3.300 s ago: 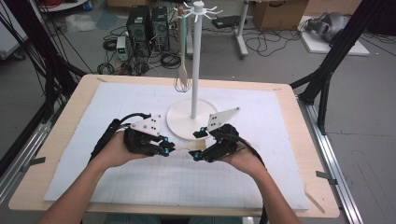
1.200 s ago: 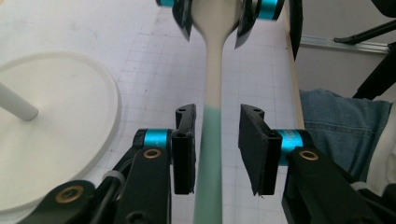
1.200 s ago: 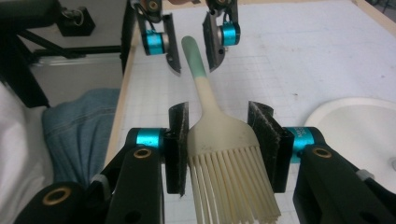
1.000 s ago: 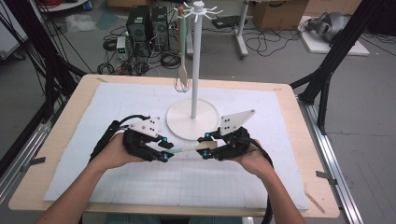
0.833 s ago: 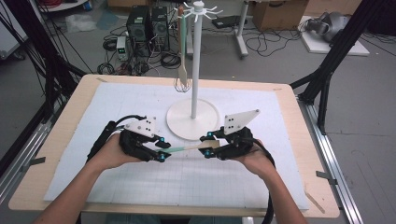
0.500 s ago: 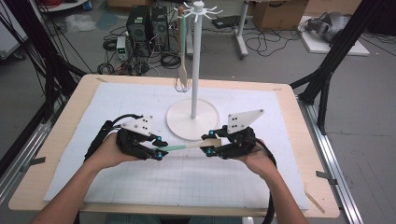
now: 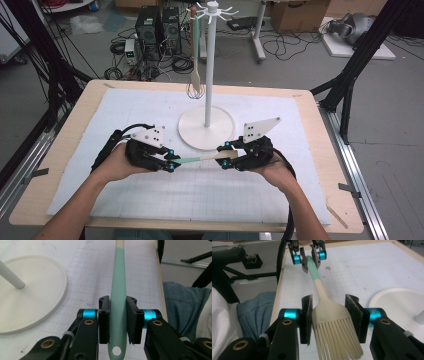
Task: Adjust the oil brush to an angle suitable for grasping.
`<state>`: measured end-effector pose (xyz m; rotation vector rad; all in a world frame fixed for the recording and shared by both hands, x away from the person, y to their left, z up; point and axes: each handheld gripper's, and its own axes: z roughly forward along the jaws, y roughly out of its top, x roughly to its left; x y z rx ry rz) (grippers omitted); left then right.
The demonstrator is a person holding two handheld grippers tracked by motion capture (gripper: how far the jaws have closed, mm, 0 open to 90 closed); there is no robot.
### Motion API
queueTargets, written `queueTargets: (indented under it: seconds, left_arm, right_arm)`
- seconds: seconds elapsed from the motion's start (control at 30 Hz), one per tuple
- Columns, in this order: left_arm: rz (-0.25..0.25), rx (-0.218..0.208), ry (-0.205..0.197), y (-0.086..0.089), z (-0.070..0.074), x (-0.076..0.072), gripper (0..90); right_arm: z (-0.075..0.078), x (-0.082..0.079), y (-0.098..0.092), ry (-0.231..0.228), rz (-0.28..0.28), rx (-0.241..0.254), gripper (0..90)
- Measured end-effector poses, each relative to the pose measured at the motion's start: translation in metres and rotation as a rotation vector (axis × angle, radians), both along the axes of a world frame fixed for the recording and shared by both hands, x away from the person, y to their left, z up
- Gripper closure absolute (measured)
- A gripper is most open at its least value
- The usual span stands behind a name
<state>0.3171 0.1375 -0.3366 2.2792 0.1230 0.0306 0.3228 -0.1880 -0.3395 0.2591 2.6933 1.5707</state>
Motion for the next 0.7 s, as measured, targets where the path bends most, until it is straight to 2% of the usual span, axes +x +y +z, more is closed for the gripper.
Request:
queueTargets:
  seconds: [0.3,0.4,0.5,0.63,0.7]
  left_arm:
    - [-0.010,0.007,0.000,-0.0011,-0.0006,-0.0018,76.1]
    - [-0.009,0.004,0.001,-0.0006,-0.0013,-0.0022,76.1]
    - [-0.008,0.003,0.000,-0.0002,-0.0011,-0.0029,76.1]
    - [-0.006,0.005,-0.003,-0.0003,-0.0012,-0.0033,76.1]
    - [-0.007,0.012,-0.009,-0.0004,-0.0015,-0.0032,76.1]
  right_arm:
    - [-0.0091,0.0016,-0.0001,0.033,0.005,-0.023,57.3]
    - [-0.0107,0.0014,0.0014,0.029,0.006,-0.041,56.4]
    - [-0.0116,0.0015,0.0031,0.025,-0.002,-0.046,50.7]
    - [-0.0104,0.0020,0.0050,0.036,-0.003,-0.045,47.7]
    - [-0.0088,0.0028,0.0065,0.027,0.000,-0.049,46.1]
